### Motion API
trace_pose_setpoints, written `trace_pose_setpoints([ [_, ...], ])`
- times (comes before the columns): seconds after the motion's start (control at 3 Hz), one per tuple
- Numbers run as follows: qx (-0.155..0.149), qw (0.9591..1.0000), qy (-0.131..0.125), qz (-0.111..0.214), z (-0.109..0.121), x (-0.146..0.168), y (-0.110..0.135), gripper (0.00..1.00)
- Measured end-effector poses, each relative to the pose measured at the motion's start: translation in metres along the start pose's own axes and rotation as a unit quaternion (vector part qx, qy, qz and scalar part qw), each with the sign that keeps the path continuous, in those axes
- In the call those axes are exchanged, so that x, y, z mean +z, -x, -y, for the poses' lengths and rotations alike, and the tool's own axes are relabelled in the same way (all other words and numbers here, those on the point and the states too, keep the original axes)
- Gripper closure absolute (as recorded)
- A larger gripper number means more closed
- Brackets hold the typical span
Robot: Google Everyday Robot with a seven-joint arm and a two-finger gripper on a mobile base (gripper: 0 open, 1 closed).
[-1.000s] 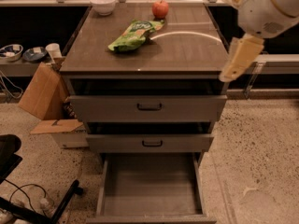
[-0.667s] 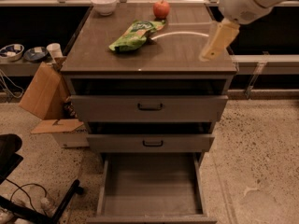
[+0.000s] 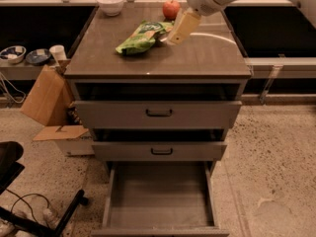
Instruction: Place green rice chip bag into bottom drawer
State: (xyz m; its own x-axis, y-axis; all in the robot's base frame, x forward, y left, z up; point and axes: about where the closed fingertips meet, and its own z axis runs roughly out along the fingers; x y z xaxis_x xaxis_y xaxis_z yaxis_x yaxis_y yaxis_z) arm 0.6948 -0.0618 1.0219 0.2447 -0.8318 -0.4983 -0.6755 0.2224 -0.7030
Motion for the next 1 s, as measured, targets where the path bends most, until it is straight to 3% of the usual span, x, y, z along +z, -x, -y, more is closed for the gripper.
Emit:
trace_pose_setpoints([
  [0.33, 0.003, 1.0, 0.0, 0.0, 0.0, 0.0, 0.0, 0.0],
  [0.67, 0.012, 0.9996, 0.004, 0.025, -0.009, 0.024, 0.008, 0.0],
  [1.0, 0.037, 0.9966, 0.003, 0.074, -0.017, 0.08, 0.023, 0.0],
])
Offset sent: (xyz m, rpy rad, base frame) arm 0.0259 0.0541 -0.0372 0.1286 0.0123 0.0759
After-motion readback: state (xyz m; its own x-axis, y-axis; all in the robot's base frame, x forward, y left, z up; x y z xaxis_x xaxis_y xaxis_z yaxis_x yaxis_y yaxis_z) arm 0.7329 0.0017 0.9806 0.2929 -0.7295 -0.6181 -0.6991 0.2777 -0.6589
